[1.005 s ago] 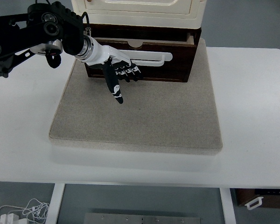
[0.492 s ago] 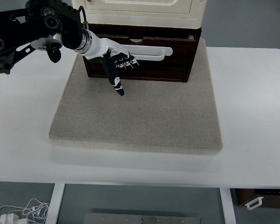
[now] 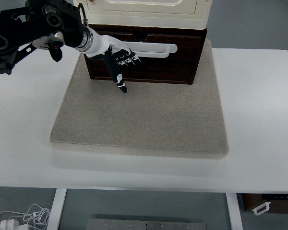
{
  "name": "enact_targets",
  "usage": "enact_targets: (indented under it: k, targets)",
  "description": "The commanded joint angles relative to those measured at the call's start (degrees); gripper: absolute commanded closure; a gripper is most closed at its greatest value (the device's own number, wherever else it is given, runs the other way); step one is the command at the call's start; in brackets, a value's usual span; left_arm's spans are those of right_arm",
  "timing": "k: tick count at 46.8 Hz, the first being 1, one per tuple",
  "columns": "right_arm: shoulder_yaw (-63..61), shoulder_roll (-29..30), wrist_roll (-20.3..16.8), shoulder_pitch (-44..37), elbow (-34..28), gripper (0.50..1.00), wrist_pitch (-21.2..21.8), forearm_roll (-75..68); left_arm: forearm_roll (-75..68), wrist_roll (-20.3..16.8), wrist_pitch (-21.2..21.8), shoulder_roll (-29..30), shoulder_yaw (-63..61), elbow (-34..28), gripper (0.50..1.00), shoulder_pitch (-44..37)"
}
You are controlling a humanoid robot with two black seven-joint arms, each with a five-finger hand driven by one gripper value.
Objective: Close drawer under combined cabinet
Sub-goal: 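Keep pushing the drawer with the left hand until flush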
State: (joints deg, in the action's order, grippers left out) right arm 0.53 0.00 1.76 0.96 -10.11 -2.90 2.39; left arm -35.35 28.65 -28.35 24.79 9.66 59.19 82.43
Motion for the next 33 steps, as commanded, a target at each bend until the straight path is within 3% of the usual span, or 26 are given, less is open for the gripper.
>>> enact_targets:
  k: [1,33]
  targets:
    - [0.0,0.0,0.0,0.0,0.0,0.548,0.0,0.0,0.0,0.0,0.1,-0.1,0.0,-0.2,0.508,0.0]
    - [0.0,0.0,0.0,0.0,0.0,0.548,0.0,0.0,0.0,-0.4,1.8,-0.1,0.4,-0.6,0.510,-0.3]
